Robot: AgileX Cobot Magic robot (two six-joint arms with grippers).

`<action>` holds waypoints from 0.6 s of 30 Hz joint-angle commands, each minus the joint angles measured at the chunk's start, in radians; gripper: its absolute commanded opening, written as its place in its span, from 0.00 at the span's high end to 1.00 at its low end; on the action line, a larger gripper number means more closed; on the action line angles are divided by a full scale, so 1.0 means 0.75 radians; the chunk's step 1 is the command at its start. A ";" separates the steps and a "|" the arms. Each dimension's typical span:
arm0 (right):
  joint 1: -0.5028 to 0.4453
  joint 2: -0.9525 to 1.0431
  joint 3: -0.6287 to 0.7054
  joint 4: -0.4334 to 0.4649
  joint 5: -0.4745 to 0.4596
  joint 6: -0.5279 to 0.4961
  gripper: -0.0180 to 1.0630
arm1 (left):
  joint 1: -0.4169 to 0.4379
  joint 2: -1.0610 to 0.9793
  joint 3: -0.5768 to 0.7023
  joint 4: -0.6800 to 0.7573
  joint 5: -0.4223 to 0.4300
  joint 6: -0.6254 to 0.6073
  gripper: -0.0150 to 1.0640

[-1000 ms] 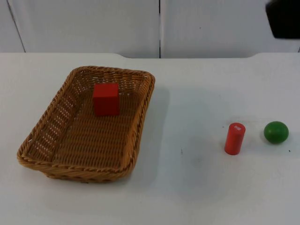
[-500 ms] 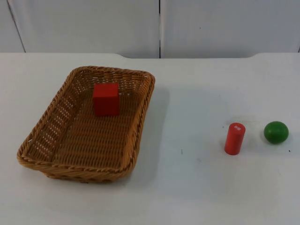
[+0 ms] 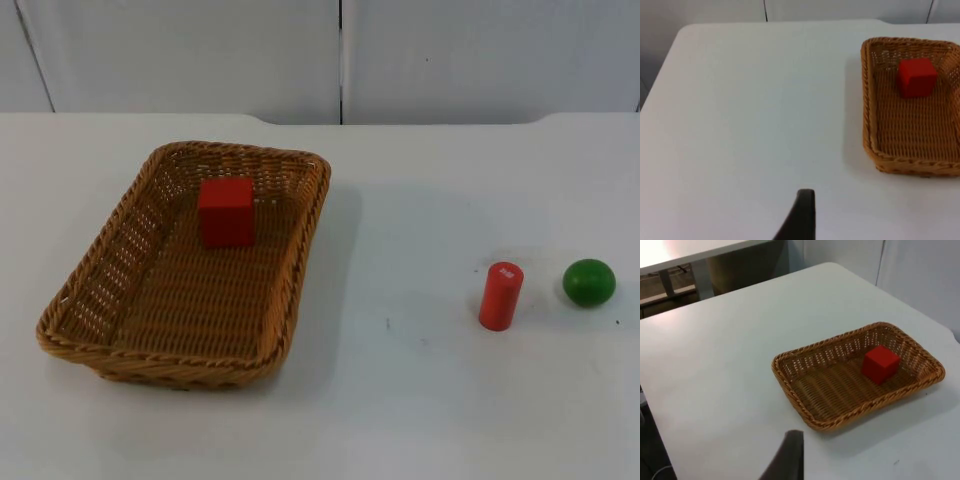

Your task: Pick up the basket with the left hand and place the object to the left of the red cylinder into the basket with the right hand.

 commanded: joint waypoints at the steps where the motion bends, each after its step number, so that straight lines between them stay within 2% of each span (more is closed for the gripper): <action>1: 0.000 -0.013 0.004 0.002 0.018 -0.004 0.20 | -0.007 -0.005 0.059 0.018 -0.003 -0.024 0.22; 7: 0.000 -0.013 0.004 0.002 0.076 -0.004 0.20 | -0.007 -0.005 0.093 0.030 -0.083 -0.024 0.22; 13: 0.003 -0.052 0.004 0.002 0.122 -0.040 0.20 | -0.007 -0.005 0.093 0.030 -0.083 -0.024 0.22; 18: 0.003 -0.145 0.060 -0.003 0.105 -0.040 0.20 | -0.007 -0.005 0.093 0.030 -0.083 -0.024 0.22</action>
